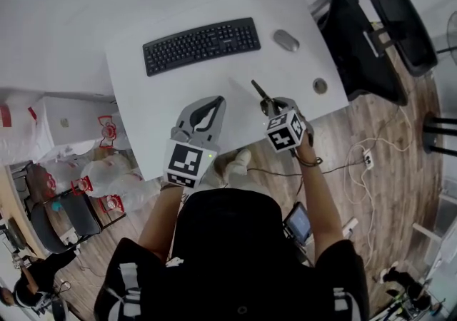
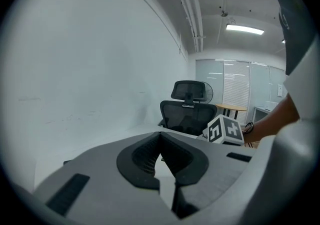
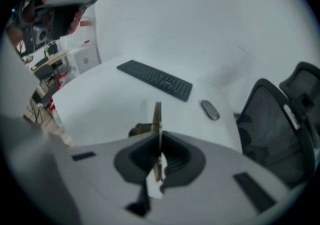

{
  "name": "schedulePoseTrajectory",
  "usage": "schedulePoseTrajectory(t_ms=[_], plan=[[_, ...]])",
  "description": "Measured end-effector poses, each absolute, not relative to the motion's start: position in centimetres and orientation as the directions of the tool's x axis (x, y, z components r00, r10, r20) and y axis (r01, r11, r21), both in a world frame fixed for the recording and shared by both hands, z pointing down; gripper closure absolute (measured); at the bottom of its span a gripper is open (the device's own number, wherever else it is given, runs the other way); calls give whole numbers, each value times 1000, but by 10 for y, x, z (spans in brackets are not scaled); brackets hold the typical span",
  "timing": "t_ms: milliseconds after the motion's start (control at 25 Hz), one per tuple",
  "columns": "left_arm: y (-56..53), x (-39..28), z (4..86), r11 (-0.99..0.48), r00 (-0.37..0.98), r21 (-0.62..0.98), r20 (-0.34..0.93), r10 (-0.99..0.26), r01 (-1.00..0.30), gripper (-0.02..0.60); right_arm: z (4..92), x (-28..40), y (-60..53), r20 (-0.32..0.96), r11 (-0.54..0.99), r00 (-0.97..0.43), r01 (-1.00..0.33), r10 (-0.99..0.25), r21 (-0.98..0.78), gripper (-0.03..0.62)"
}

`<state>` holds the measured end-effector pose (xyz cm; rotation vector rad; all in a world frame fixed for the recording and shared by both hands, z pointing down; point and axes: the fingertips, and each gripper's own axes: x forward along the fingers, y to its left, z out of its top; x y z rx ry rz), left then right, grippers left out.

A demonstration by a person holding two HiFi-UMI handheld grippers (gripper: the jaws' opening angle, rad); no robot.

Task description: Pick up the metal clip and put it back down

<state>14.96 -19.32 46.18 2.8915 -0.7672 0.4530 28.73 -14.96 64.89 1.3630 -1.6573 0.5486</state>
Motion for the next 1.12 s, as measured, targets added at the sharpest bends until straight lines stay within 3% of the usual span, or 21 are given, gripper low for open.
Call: schedulePoseTrajectory(t_ms=[600,1120], plan=[[-190,122,398,-870,853,-5,196,-484,-493,557,488,255,-167,541,41,2,-997,-841,67,559],[-197,97,330,-852,850,-77,63,-522,-518,557,362,239,-173,253,-28,37,-999,-967,39,559]])
